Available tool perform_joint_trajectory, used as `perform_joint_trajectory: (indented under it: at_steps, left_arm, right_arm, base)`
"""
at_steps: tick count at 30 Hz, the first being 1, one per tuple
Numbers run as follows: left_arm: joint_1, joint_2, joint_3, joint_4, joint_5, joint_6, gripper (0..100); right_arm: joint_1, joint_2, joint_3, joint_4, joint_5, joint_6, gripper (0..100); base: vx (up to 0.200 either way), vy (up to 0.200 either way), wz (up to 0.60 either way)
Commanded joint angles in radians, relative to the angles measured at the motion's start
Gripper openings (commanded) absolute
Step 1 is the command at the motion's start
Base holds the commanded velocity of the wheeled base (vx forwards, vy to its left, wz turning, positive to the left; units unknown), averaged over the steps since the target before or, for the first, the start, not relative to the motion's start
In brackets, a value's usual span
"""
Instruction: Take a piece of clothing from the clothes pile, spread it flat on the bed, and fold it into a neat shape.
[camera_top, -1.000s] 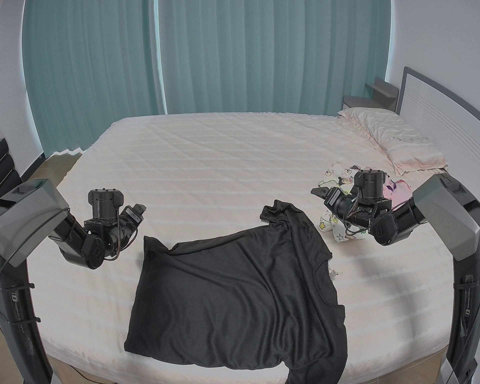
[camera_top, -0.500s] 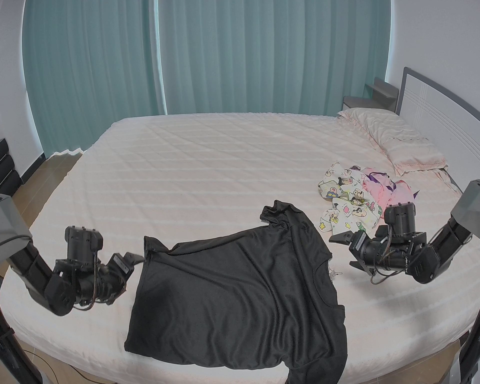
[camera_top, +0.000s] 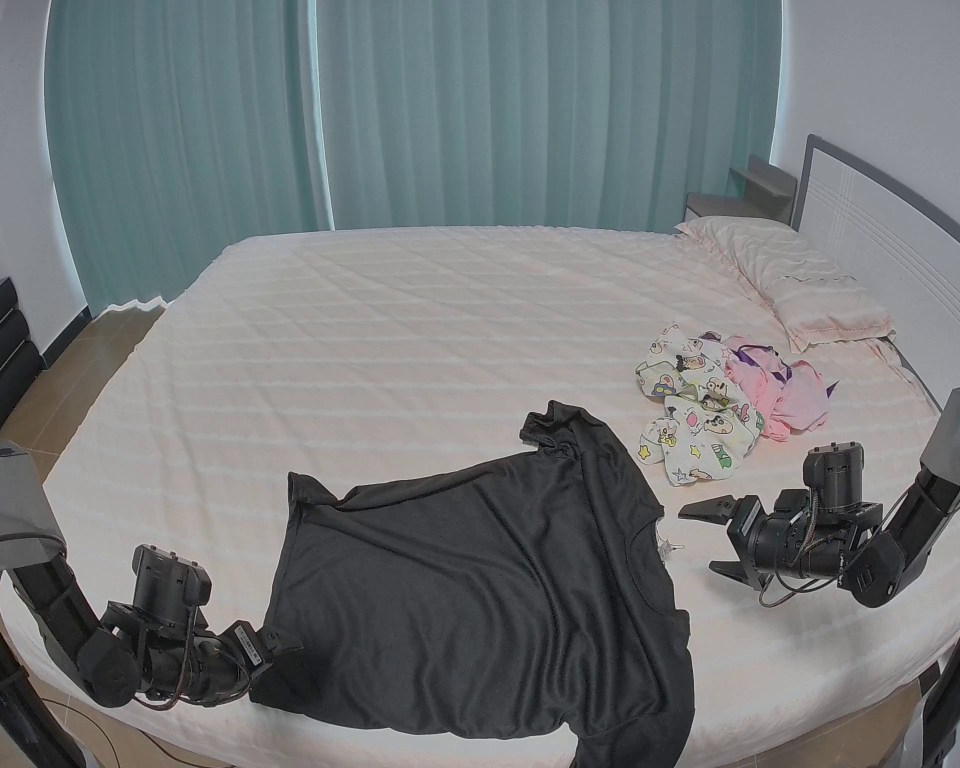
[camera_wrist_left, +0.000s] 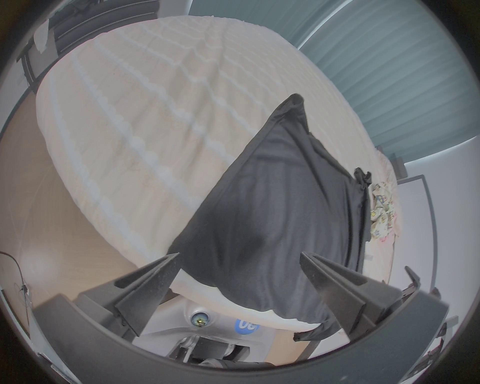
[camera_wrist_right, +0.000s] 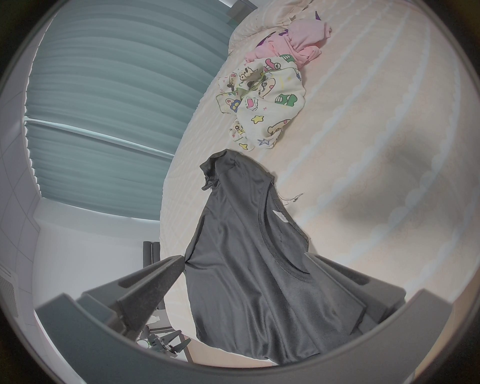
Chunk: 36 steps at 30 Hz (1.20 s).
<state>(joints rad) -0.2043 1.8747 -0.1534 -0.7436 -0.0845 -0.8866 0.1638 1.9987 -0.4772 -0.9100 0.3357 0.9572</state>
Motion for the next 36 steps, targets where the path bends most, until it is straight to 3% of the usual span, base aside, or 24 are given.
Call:
perform_joint_trajectory:
  at_steps: [1, 12, 21, 29, 36]
  left_arm:
    - [-0.007, 0.092, 0.025, -0.022, 0.014, 0.011, 100]
    - [-0.032, 0.175, 0.044, -0.076, 0.043, 0.023, 100]
    - [-0.032, 0.244, 0.074, -0.207, 0.072, 0.051, 100]
    - [-0.078, 0.353, 0.087, -0.316, 0.198, 0.048, 100]
    - [-0.081, 0.363, 0.118, -0.384, 0.204, 0.043, 100]
  right_arm:
    - [-0.009, -0.003, 0.008, -0.001, 0.005, -0.003, 100]
    - [-0.007, -0.005, 0.002, -0.003, 0.012, 0.002, 100]
    - [0.000, 0.006, 0.000, -0.003, 0.014, 0.000, 100]
    - [-0.001, 0.005, 0.000, -0.004, 0.020, 0.000, 100]
    - [-0.001, 0.014, 0.014, -0.073, 0.019, 0.006, 100]
  base:
    - [0.000, 0.000, 0.00]
    - [0.000, 0.000, 0.00]
    - [0.000, 0.000, 0.00]
    - [0.000, 0.000, 0.00]
    - [0.000, 0.000, 0.00]
